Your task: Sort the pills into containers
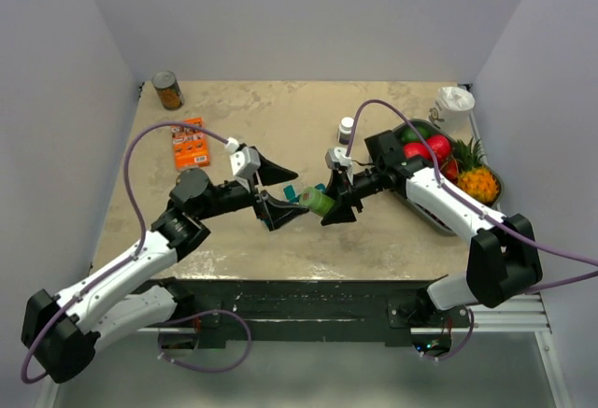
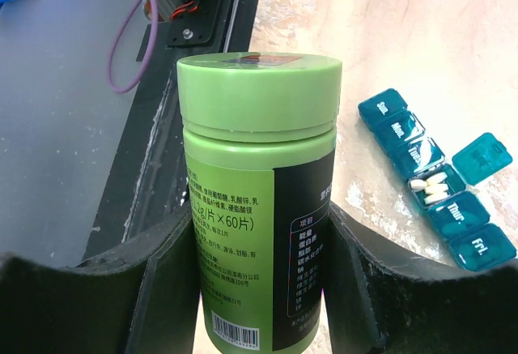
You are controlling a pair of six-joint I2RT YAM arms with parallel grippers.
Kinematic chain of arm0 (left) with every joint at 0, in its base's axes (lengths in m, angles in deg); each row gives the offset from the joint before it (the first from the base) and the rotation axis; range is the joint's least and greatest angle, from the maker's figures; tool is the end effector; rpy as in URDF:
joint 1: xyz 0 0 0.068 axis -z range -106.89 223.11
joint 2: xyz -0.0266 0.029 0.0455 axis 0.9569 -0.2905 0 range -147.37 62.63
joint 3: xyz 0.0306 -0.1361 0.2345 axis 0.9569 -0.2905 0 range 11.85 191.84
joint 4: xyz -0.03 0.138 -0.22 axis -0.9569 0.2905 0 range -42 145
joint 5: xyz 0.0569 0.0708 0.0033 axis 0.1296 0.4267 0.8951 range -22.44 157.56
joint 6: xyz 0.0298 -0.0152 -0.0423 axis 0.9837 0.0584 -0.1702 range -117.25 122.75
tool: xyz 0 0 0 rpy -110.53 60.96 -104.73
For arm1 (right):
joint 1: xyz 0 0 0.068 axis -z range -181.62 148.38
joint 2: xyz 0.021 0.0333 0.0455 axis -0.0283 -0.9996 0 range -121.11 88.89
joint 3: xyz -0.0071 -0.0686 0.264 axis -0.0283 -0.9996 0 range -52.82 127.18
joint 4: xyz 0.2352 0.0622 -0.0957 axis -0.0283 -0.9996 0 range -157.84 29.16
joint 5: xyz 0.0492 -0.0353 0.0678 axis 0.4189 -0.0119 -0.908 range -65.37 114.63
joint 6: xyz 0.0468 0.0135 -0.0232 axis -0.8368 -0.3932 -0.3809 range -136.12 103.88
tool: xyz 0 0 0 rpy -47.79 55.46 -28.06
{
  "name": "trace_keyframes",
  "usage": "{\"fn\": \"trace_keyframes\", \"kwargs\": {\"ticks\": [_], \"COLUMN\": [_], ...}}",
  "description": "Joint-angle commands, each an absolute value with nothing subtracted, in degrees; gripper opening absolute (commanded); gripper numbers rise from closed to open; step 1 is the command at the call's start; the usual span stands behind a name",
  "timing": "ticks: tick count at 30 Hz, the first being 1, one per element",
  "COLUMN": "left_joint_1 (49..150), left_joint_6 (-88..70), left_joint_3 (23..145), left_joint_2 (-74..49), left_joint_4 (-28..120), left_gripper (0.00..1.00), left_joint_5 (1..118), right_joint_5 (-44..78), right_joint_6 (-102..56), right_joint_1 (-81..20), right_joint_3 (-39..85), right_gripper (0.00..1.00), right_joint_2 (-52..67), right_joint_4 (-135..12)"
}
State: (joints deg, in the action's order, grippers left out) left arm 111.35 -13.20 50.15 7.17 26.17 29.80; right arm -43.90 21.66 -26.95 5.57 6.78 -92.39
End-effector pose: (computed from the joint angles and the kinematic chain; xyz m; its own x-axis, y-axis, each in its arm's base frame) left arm 0.1623 -0.1557 0.3244 -0.2047 -0.1152 -0.9720 0.9490 0.2200 -0.2259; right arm 0.2405 0.1506 0.2599 -0.1975 -0.3416 -0.9189 -0.9576 -0.1333 0.2554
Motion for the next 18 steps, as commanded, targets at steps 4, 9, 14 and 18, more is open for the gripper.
{"fn": "trace_keyframes", "kwargs": {"ticks": [4, 9, 14, 18], "left_joint_1": [110.6, 110.6, 110.6, 111.3], "left_joint_6": [-31.6, -43.5, -50.9, -52.6], "left_joint_3": [49.6, 46.3, 45.4, 47.0], "left_joint_2": [16.9, 19.3, 17.3, 14.9], "left_joint_4": [34.2, 34.1, 33.4, 35.7], "left_gripper": [1.0, 1.0, 1.0, 1.0], "left_joint_5": [52.1, 53.6, 52.7, 53.6], "right_joint_5": [-43.2, -41.8, -41.3, -41.0], "right_joint_6": [24.6, 24.8, 25.0, 25.3], "right_joint_1": [-26.8, -26.8, -26.8, -26.8], "right_joint_3": [8.5, 8.5, 8.4, 8.6], "right_gripper": [0.0, 0.0, 0.0, 0.0], "right_joint_2": [8.5, 8.6, 8.5, 8.6], "right_joint_4": [-92.9, -92.8, -92.8, -92.9]}}
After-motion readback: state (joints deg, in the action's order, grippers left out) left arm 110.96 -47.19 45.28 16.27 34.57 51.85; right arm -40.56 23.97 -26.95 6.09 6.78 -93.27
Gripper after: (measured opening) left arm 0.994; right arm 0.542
